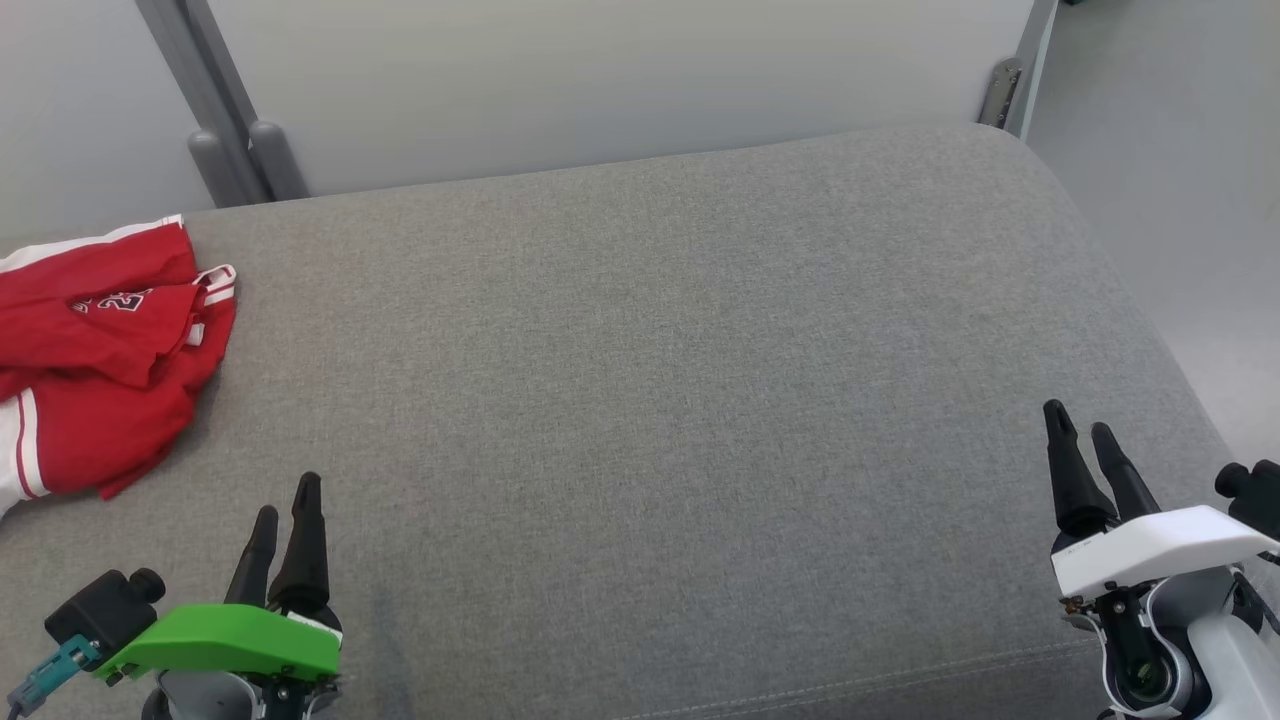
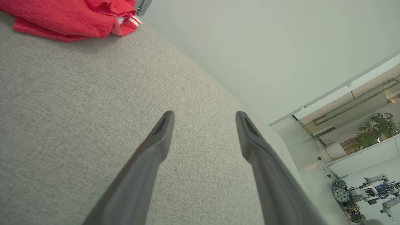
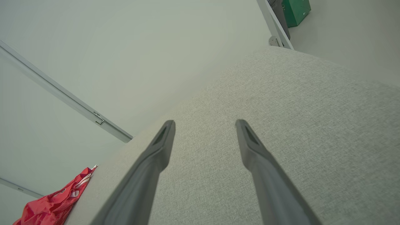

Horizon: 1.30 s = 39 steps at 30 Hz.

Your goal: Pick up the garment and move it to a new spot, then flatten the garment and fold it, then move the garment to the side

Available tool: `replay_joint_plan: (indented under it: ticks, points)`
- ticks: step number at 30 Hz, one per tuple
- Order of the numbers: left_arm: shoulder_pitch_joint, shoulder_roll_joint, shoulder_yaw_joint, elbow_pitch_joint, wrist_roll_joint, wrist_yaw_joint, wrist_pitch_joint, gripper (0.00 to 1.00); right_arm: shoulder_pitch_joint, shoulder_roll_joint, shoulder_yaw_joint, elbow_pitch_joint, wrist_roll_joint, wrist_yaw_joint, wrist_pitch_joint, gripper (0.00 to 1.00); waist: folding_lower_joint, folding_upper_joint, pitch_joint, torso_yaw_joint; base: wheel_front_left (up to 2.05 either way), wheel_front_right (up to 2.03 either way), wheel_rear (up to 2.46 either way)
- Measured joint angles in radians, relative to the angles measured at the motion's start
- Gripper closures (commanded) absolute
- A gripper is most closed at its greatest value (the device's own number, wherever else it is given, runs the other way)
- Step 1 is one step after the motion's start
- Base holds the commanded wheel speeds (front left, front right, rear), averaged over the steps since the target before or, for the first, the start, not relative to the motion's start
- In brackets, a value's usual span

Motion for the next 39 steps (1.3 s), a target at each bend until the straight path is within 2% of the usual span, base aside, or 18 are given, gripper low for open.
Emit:
replay_joint_plan:
  ticks: [15,22,39]
  points:
    - [0.001,-0.005,-0.013,-0.038,0.225,0.007,-0.05,0.0,0.0,-0.021,0.037,-0.027,-0.224,-0.028,-0.048,0.0,0.0,0.0,0.0,-0.002,0.0,0.0,0.0]
    - [0.001,-0.008,-0.015,-0.055,0.323,0.007,-0.071,0.0,0.0,-0.032,0.048,-0.037,-0.325,-0.052,-0.066,0.0,0.0,0.0,0.001,-0.005,0.0,0.0,0.0]
    - [0.011,-0.017,-0.008,-0.081,0.559,0.007,-0.123,0.0,0.0,-0.059,0.091,-0.066,-0.535,-0.042,-0.119,0.0,0.0,0.0,0.002,-0.009,0.0,0.0,0.0]
